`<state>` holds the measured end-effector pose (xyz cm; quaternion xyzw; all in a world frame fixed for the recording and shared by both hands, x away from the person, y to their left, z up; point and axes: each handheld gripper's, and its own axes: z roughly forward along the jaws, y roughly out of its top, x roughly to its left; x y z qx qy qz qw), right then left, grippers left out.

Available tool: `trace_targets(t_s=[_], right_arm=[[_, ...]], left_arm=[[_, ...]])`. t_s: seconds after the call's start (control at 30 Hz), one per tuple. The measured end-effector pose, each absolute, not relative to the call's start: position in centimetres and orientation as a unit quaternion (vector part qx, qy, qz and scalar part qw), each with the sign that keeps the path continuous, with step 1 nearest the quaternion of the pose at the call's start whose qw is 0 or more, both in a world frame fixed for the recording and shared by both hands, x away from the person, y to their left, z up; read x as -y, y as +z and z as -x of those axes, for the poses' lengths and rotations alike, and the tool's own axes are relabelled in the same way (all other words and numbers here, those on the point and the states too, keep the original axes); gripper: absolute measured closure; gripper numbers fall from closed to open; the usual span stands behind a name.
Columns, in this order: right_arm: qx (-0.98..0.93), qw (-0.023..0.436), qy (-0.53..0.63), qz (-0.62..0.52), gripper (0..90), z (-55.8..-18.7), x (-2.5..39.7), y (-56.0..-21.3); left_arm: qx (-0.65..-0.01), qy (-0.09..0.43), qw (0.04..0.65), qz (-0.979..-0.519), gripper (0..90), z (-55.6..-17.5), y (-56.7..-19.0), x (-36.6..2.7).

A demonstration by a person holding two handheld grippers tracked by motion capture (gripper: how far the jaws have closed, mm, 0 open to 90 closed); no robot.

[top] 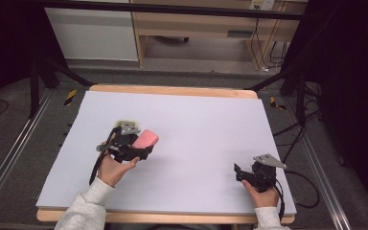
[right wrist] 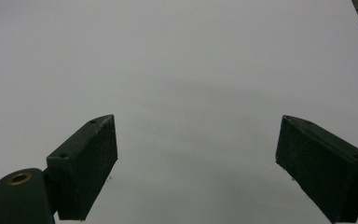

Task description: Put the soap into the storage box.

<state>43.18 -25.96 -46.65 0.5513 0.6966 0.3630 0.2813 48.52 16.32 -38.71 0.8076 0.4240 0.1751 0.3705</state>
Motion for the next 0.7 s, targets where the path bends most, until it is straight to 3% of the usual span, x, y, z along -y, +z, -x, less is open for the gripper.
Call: trace_targets(t_s=[0.7], right_arm=[[-0.697,0.282,0.363,-0.551,12.8,-43.2,25.9,-46.6]], left_arm=[[-0.454,0.190,0.373,-0.786,37.2,-49.6,-38.1,-19.4]])
